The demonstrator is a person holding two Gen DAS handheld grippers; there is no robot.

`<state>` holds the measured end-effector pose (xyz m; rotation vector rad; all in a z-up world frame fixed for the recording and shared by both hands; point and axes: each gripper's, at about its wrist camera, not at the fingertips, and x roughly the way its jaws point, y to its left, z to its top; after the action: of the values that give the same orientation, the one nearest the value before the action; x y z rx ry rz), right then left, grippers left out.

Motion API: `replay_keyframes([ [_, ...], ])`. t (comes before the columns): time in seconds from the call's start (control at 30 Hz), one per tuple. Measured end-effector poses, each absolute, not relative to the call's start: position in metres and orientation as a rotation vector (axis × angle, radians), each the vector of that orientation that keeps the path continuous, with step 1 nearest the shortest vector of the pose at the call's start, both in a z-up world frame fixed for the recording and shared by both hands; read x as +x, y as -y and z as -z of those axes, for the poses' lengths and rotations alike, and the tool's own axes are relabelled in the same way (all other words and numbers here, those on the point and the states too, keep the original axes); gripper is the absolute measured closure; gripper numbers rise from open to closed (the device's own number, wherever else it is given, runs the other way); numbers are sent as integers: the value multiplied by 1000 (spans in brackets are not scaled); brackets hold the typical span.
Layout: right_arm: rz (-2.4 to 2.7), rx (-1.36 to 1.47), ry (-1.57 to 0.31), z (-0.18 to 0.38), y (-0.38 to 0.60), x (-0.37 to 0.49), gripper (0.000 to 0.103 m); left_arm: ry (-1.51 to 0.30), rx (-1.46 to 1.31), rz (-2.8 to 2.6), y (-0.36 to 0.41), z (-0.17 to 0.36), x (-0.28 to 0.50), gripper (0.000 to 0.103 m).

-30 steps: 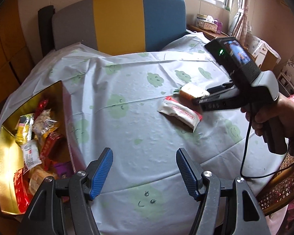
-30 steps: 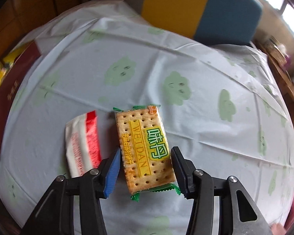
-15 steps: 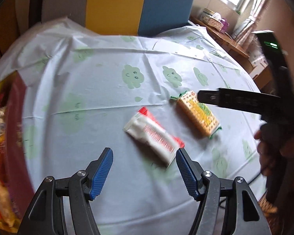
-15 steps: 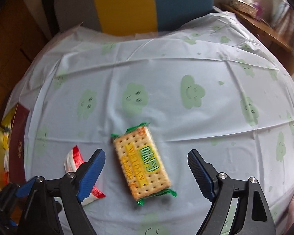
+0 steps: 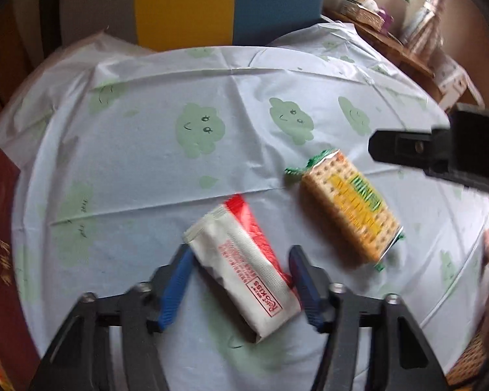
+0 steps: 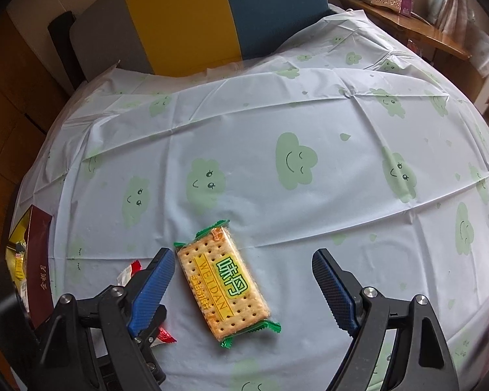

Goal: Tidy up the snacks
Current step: 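Grasp the white Rolls Kiss packet with the left gripper while the right gripper grasps the WEIDAN crackers, then carry the Rolls Kiss packet into the gold tin and open the left gripper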

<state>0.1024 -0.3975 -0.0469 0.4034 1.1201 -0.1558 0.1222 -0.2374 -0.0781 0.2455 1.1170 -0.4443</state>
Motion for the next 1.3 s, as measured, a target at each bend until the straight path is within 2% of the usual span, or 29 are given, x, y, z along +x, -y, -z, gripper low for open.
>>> replay_keyframes([
  [0.17, 109, 338, -1165, 57, 381, 107, 16, -1105, 250, 496, 208, 72, 113, 65],
  [0.5, 67, 126, -1265, 92, 342, 113, 17, -1047, 204, 506, 165, 74, 90, 62],
  [0.6, 10, 81, -1260, 93, 329, 109, 56, -1024, 203, 517, 167, 77, 88, 61],
  [0.77, -109, -54, -1216, 93, 288, 102, 56, -989, 185, 511, 164, 78, 83, 66],
  [0.9, -140, 46, -1240, 95, 298, 105, 54, -993, 167, 504, 160, 76, 85, 67],
  [1.3, -141, 23, -1218, 98, 294, 95, 53, -973, 100, 500, 136, 53, 64, 67],
])
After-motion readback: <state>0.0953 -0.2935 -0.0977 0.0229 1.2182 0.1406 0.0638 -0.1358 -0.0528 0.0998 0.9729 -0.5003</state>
